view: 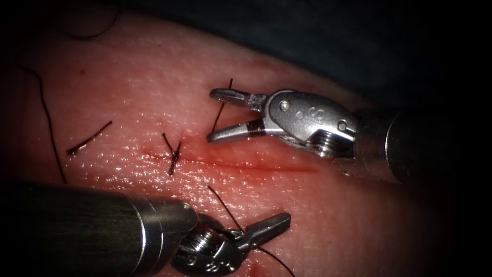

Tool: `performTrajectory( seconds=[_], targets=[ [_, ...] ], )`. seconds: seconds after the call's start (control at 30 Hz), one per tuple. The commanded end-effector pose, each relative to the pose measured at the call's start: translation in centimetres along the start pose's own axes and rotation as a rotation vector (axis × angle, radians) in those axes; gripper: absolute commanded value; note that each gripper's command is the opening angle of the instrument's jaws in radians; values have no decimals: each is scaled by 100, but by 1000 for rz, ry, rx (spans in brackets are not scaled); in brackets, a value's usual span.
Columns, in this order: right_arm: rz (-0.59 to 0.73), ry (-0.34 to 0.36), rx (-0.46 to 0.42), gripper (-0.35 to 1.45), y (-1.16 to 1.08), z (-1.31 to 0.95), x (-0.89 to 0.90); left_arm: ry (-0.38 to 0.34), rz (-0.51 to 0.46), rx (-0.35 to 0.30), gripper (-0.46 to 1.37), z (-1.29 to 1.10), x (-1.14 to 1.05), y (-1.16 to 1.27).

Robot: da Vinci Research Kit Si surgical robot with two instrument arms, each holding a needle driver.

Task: Wound Closure
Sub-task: Using the left tool grab the long length of suture.

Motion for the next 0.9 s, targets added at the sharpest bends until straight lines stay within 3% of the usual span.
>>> performTrajectory(
  seconds=[0.03, 0.23, 0.5, 0.73, 0.8, 0.9],
  targets=[
    [0, 0, 2, 80, 0, 0, 0, 1, 0, -7, -35, 0, 0, 0],
    [1, 0, 1, 80, 0, 0, 1, 13, -2, -17, -35, -2, 4, 0],
    [1, 0, 2, 81, 1, -1, 1, 11, -13, -121, -35, -5, 13, 0],
    [1, 0, 1, 81, 1, -1, 1, -60, -50, -287, -34, -4, 16, 6],
    [2, 0, 1, 81, 1, 0, 1, -70, -47, -310, -14, -4, 16, 10],
    [2, 0, 1, 82, 1, 0, 1, -71, -40, -320, -5, -5, 17, 15]
  ],
)
